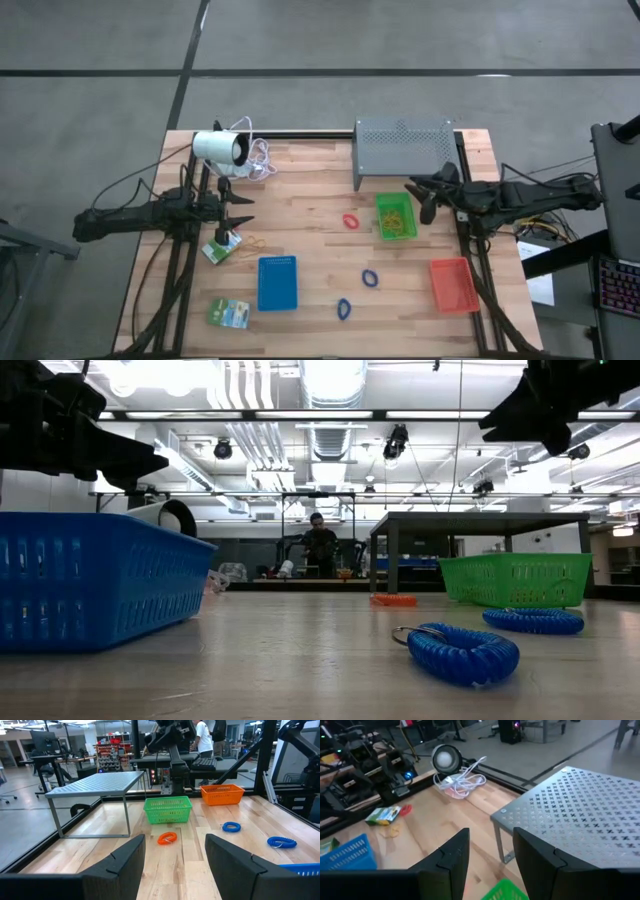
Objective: Pick & Place Office Desk Supplies
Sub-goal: Put the yellow rubber band into the green bin
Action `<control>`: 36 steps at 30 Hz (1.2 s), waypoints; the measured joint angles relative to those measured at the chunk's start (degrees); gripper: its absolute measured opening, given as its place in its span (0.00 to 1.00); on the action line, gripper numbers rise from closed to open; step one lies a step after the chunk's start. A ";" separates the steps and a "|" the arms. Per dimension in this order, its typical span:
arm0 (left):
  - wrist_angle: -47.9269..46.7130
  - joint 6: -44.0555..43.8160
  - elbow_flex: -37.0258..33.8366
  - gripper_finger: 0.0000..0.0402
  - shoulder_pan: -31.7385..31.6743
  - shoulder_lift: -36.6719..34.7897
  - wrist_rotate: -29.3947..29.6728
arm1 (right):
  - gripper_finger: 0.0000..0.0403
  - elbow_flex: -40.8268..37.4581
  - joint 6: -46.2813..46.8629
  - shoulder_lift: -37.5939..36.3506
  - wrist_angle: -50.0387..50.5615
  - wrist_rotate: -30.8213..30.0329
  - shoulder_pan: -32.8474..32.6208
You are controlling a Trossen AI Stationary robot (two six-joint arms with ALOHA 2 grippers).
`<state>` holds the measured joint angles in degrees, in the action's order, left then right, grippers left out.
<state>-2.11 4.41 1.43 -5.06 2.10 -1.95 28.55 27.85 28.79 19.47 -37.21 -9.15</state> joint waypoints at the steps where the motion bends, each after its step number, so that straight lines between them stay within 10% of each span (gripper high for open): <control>1: 0.00 0.01 0.01 0.53 0.02 -0.01 0.01 | 0.37 -0.57 -0.22 -0.05 -0.76 0.13 -0.02; 36: 0.09 0.85 0.01 0.53 0.01 -0.01 -0.06 | 0.30 -1.59 -2.23 0.23 -5.19 0.04 0.03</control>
<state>-2.02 5.27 1.44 -5.05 2.09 -2.00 26.96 25.62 29.02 14.28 -37.18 -9.13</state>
